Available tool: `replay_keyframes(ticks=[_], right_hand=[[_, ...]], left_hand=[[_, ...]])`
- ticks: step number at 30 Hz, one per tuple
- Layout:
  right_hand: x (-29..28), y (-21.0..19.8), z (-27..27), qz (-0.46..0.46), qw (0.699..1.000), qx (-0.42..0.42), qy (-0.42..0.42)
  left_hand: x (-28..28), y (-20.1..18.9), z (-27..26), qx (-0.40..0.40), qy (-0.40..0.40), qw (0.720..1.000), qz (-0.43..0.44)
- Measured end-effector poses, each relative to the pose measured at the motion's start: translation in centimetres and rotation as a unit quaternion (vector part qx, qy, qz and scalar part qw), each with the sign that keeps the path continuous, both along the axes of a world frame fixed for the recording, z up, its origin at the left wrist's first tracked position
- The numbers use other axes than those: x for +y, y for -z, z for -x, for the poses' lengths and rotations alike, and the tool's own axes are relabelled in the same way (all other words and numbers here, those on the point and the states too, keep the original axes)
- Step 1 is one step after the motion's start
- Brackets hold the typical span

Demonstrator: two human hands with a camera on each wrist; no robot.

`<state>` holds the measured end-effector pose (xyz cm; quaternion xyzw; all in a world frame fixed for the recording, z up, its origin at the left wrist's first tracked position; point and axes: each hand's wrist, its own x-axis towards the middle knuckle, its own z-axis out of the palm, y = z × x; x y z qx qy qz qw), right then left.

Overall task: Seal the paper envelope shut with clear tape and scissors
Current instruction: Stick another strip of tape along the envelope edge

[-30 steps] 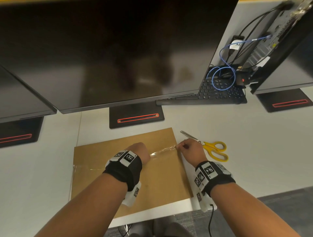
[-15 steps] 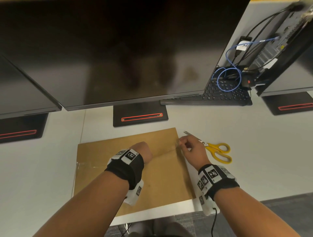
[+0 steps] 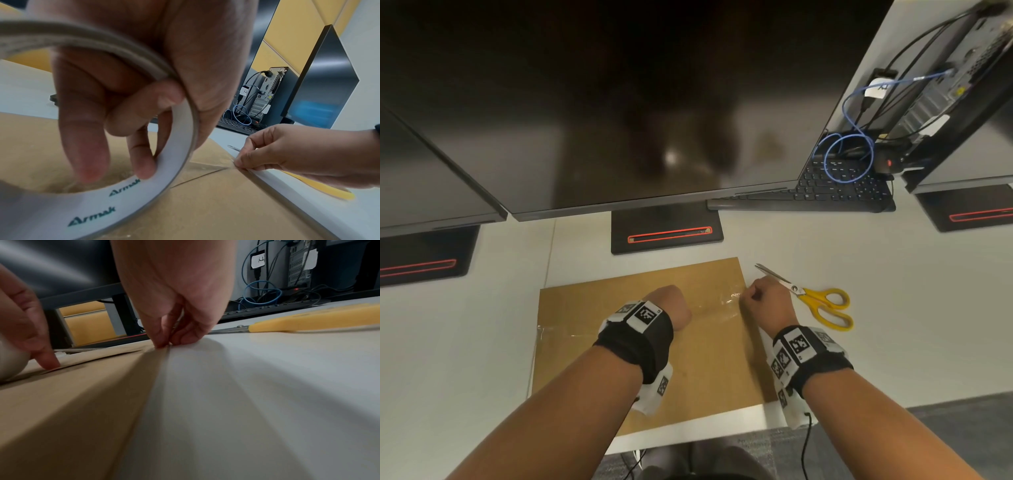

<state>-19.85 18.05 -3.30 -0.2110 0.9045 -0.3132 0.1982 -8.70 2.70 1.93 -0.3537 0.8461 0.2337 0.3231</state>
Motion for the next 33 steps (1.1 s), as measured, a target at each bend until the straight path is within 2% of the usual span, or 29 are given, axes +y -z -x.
replay_keyframes(ticks=[4, 10, 14, 17, 21, 23, 25, 28, 33], right_hand=[[-0.8, -0.7, -0.1, -0.005, 0.999, 0.004, 0.052], [-2.6, -0.5, -3.1, -0.031, 0.991, 0.035, -0.128], [-2.5, -0.4, -2.9, 0.001, 0.995, 0.010, -0.099], [-2.6, -0.4, -2.6, -0.003, 0.995, -0.020, -0.096], [-3.0, -0.1, -2.5, -0.009, 0.995, -0.035, -0.095], [-3.3, -0.1, -2.6, -0.017, 0.995, -0.028, -0.091], [-3.5, -0.1, -2.6, -0.029, 0.996, -0.023, -0.085], [-3.8, 0.1, -2.9, -0.037, 0.996, -0.011, -0.084], [-3.7, 0.6, -3.4, -0.038, 0.996, 0.012, -0.085]], left_hand=[[0.1, 0.0, 0.0, 0.001, 0.010, 1.000, 0.002], [0.2, -0.2, -0.1, 0.001, 0.016, 1.000, 0.000], [-0.2, -0.4, -0.7, 0.017, -0.006, 1.000, -0.014], [-1.3, -0.5, -1.8, 0.054, -0.039, 0.996, -0.058], [-3.2, -1.7, -3.4, 0.093, -0.039, 0.988, -0.114], [-3.9, -2.3, -3.5, 0.105, -0.033, 0.987, -0.114], [-4.2, -2.6, -3.4, 0.091, -0.013, 0.992, -0.086], [-4.3, -2.7, -3.4, 0.023, 0.008, 1.000, -0.019], [-3.5, -1.8, -3.9, -0.052, 0.001, 0.999, 0.014]])
